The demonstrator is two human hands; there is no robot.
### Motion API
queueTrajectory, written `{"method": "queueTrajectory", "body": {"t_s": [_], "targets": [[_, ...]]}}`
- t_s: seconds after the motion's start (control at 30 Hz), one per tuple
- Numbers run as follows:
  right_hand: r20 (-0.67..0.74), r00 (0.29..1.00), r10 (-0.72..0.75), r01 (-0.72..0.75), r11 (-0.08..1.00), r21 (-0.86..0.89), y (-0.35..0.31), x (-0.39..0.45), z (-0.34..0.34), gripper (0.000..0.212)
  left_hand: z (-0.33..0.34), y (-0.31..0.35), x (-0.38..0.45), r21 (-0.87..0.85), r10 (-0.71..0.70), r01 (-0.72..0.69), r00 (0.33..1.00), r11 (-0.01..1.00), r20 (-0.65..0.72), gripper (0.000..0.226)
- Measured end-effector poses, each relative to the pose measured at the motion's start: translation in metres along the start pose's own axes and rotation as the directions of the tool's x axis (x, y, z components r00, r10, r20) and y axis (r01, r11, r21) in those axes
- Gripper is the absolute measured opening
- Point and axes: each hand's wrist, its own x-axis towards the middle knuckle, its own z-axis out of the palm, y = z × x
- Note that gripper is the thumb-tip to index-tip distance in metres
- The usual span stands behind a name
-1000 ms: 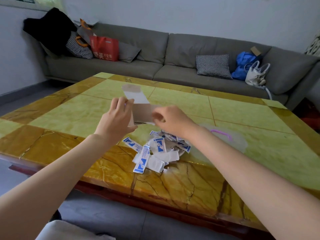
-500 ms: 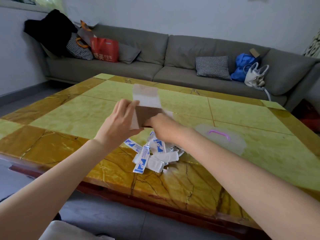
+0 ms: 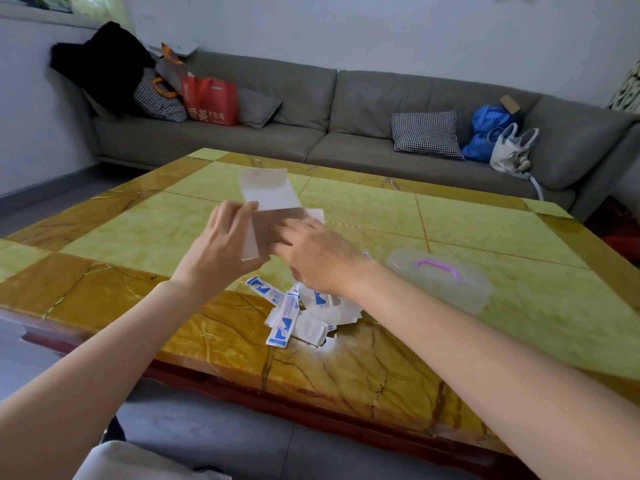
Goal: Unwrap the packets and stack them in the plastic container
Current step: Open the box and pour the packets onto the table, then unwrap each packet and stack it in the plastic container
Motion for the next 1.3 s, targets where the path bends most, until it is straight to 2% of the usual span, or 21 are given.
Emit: {"method": "queueTrajectory", "body": {"t_s": [0.07,0.13,0.2,0.27,0.37,0.43,0.53,0.6,0.7,0.83,0.87,0.9,0.97,1.0,1.07,1.13,1.17,1.23,1.27,1.3], "targets": [[0.156,0.977,0.144,-0.132,0.988,-0.084,-0.003,0.007,0.005,0.048,-0.001,0.010,0.002,-0.016,0.100,-0.101,0.995,0.995,-0.019,0.077],[0.270,0.937,0.223,-0.212,0.975,-0.069,-0.005,0.010,0.007,0.051,-0.004,0.016,0.004,-0.035,0.161,-0.162,0.987,0.986,-0.032,0.077],[0.269,0.939,0.215,-0.233,0.972,0.035,-0.010,0.011,0.005,0.047,-0.006,0.014,0.002,-0.049,0.154,-0.156,0.987,0.987,-0.042,0.077],[0.144,0.969,0.202,-0.222,0.965,0.142,-0.013,0.009,-0.002,0.043,-0.006,0.007,-0.002,-0.065,0.062,-0.065,0.997,0.996,-0.053,0.077],[-0.011,0.979,0.206,-0.195,0.941,0.277,-0.007,-0.003,-0.007,0.043,-0.007,-0.007,-0.007,-0.071,-0.170,0.170,0.985,0.983,0.002,0.078],[0.002,0.960,0.281,-0.266,0.906,0.329,0.002,-0.011,-0.003,0.045,-0.008,-0.014,-0.010,-0.079,-0.367,0.369,0.929,0.926,0.046,0.079],[0.101,0.899,0.425,-0.431,0.826,0.364,0.012,-0.017,0.011,0.052,-0.008,-0.017,-0.008,-0.117,-0.612,0.620,0.785,0.776,0.097,0.078],[0.191,0.885,0.424,-0.465,0.791,0.398,0.010,-0.018,0.016,0.054,-0.005,-0.016,-0.005,-0.075,-0.672,0.694,0.714,0.716,0.197,0.078],[0.321,0.875,0.361,-0.471,0.785,0.402,0.006,-0.020,0.016,0.044,-0.001,-0.014,-0.003,0.021,-0.688,0.714,0.665,0.700,0.290,0.084],[0.306,0.886,0.349,-0.446,0.824,0.350,0.013,-0.024,0.001,0.034,-0.002,-0.007,0.006,0.170,-0.736,0.722,0.619,0.671,0.275,0.094],[0.287,0.886,0.365,-0.450,0.825,0.341,0.016,-0.026,-0.003,0.033,-0.005,-0.003,0.008,0.200,-0.736,0.711,0.627,0.675,0.254,0.093],[0.277,0.882,0.381,-0.460,0.824,0.331,0.019,-0.027,-0.007,0.032,-0.006,0.001,0.010,0.231,-0.711,0.672,0.666,0.703,0.227,0.089],[0.276,0.866,0.417,-0.490,0.819,0.298,0.025,-0.032,-0.014,0.031,-0.007,0.015,0.016,0.255,-0.578,0.530,0.796,0.808,0.176,0.077],[0.271,0.856,0.440,-0.506,0.821,0.265,0.029,-0.035,-0.017,0.031,-0.006,0.025,0.021,0.226,-0.495,0.456,0.853,0.861,0.167,0.071],[0.267,0.825,0.498,-0.547,0.822,0.157,0.038,-0.046,-0.023,0.035,-0.001,0.052,0.030,0.117,-0.346,0.329,0.918,0.937,0.195,0.064],[0.320,0.756,0.571,-0.608,0.793,0.021,0.044,-0.059,-0.027,0.053,0.010,0.079,0.035,0.001,-0.229,0.237,0.938,0.971,0.261,0.065],[0.374,0.695,0.614,-0.647,0.761,-0.046,0.047,-0.064,-0.029,0.068,0.016,0.089,0.036,-0.057,-0.181,0.208,0.935,0.977,0.305,0.067],[0.487,0.533,0.692,-0.709,0.680,-0.189,0.052,-0.081,-0.030,0.099,0.032,0.111,0.035,-0.167,-0.089,0.173,0.906,0.971,0.415,0.074],[0.518,0.475,0.711,-0.715,0.655,-0.243,0.054,-0.088,-0.029,0.108,0.039,0.119,0.034,-0.206,-0.054,0.168,0.883,0.964,0.466,0.078],[0.530,0.454,0.716,-0.703,0.653,-0.281,0.055,-0.094,-0.025,0.110,0.045,0.125,0.033,-0.235,-0.030,0.174,0.858,0.956,0.513,0.081]]}}
